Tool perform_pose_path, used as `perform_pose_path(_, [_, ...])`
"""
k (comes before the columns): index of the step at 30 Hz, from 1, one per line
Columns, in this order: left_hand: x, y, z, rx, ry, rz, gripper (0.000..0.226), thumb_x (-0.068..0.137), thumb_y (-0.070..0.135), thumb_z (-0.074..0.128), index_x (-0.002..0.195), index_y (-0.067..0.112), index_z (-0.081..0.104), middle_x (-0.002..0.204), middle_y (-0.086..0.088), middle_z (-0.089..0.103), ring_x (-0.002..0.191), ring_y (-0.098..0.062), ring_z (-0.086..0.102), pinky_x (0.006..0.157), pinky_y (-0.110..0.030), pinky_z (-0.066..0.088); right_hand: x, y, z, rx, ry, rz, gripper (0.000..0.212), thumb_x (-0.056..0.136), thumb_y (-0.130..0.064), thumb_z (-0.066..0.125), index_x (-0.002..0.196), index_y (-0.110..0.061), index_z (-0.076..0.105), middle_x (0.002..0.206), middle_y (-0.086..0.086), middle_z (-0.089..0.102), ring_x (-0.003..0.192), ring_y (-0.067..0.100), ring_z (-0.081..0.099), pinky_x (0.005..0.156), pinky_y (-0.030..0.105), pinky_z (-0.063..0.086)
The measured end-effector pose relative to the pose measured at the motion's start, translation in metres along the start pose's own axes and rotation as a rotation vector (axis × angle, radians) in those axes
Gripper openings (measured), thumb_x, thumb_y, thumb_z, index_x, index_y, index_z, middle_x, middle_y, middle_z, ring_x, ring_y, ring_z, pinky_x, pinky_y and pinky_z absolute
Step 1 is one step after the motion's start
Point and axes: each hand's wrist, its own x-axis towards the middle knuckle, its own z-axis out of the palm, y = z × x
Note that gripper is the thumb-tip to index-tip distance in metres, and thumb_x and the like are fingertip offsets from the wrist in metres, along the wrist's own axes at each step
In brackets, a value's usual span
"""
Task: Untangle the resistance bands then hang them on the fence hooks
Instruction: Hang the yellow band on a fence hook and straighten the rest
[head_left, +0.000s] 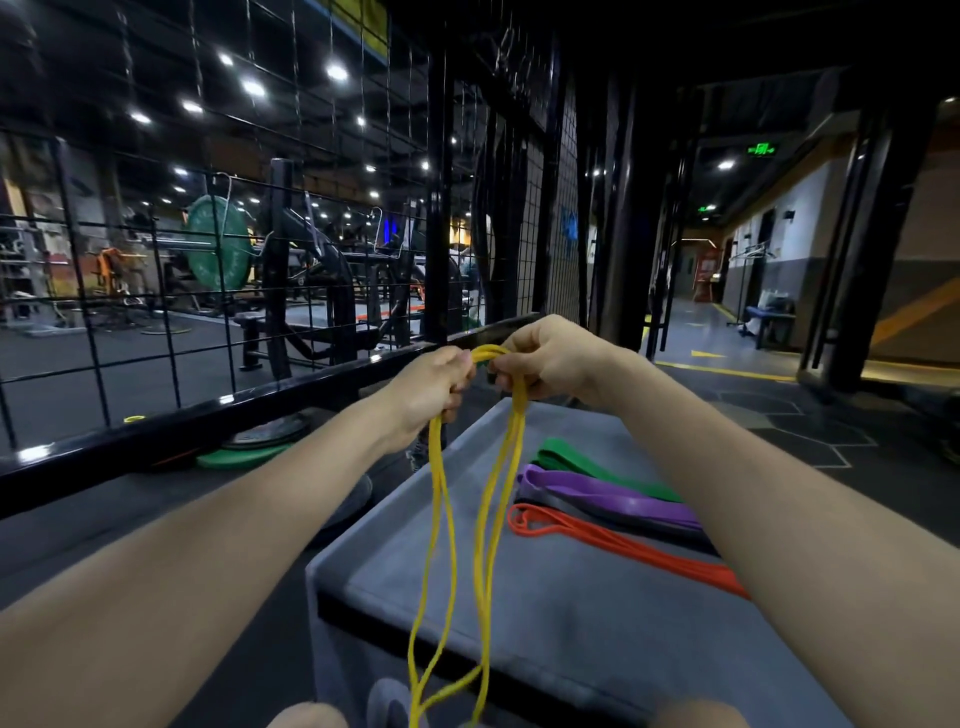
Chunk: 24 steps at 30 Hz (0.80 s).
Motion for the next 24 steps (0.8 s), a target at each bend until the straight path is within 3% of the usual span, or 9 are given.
perform_pose_path(4, [-0.001,-0.002,-0.008,0.019,-0.023,-0.024,0.028,0.102,0.023,0.032,0.079,0.015,0.045,0.065,0.003,0.031,0.05,-0.007,0.025,0.046,-0.018,0.024,-0.003,0.005,-0.001,0.137,-0.083,0.044,0.02,0.096,-0.008,0.046,0.084,-0.006,0.062,0.063,-0.001,0.063,0.057,0.01,0.059,0.065,0.027,0.054])
perform_pose_path(7, [0.0,-0.003,-0.01,0.01,-0.039,-0.04,0.03,0.102,0.024,0.031,0.079,0.014,0.046,0.063,0.004,0.031,0.048,-0.006,0.024,0.044,-0.017,0.022,-0.004,0.007,0.001,0.258,-0.102,0.083,0.022,0.098,-0.009,0.043,0.085,-0.005,0.061,0.062,-0.001,0.056,0.054,0.009,0.05,0.058,0.024,0.052])
perform_pose_path(11, [-0.003,-0.006,-0.009,0.009,-0.064,-0.041,0.029,0.102,0.024,0.032,0.077,0.015,0.044,0.064,0.004,0.032,0.05,-0.007,0.024,0.047,-0.019,0.022,-0.005,0.007,0.006,0.074,-0.112,0.026,0.013,0.094,-0.015,0.053,0.085,-0.007,0.057,0.064,0.001,0.046,0.056,0.011,0.04,0.056,0.022,0.038])
perform_pose_path(13, [-0.005,-0.008,-0.01,0.022,-0.086,-0.032,0.027,0.101,0.024,0.035,0.076,0.016,0.044,0.066,0.003,0.034,0.052,-0.007,0.027,0.05,-0.02,0.025,-0.006,0.008,0.006,-0.027,-0.096,0.012,0.018,0.094,-0.016,0.054,0.078,-0.008,0.056,0.062,0.001,0.047,0.055,0.011,0.041,0.055,0.023,0.039])
perform_pose_path(18, [-0.012,-0.011,-0.009,-0.025,-0.128,-0.065,0.007,0.094,0.019,0.053,0.088,0.017,0.056,0.081,0.001,0.056,0.074,-0.011,0.053,0.073,-0.024,0.045,-0.013,0.004,0.0,-0.079,0.006,-0.081,0.017,0.093,-0.009,0.054,0.078,-0.008,0.062,0.067,0.007,0.059,0.059,0.015,0.054,0.049,0.018,0.047])
perform_pose_path(22, [-0.011,-0.012,0.0,-0.086,-0.164,-0.051,0.009,0.091,0.013,0.055,0.095,0.019,0.06,0.095,0.002,0.065,0.09,-0.01,0.061,0.085,-0.025,0.049,-0.014,0.003,-0.002,-0.101,0.078,-0.166,0.013,0.087,-0.003,0.06,0.093,-0.003,0.071,0.084,0.02,0.067,0.069,0.022,0.059,0.073,0.04,0.056])
perform_pose_path(24, [-0.009,-0.013,0.008,-0.097,-0.158,-0.039,0.011,0.093,0.014,0.053,0.101,0.019,0.059,0.105,0.002,0.064,0.1,-0.012,0.06,0.086,-0.024,0.048,-0.013,0.004,-0.001,-0.084,0.134,-0.193,0.014,0.087,-0.002,0.06,0.095,-0.001,0.071,0.082,0.017,0.068,0.068,0.02,0.061,0.073,0.038,0.057])
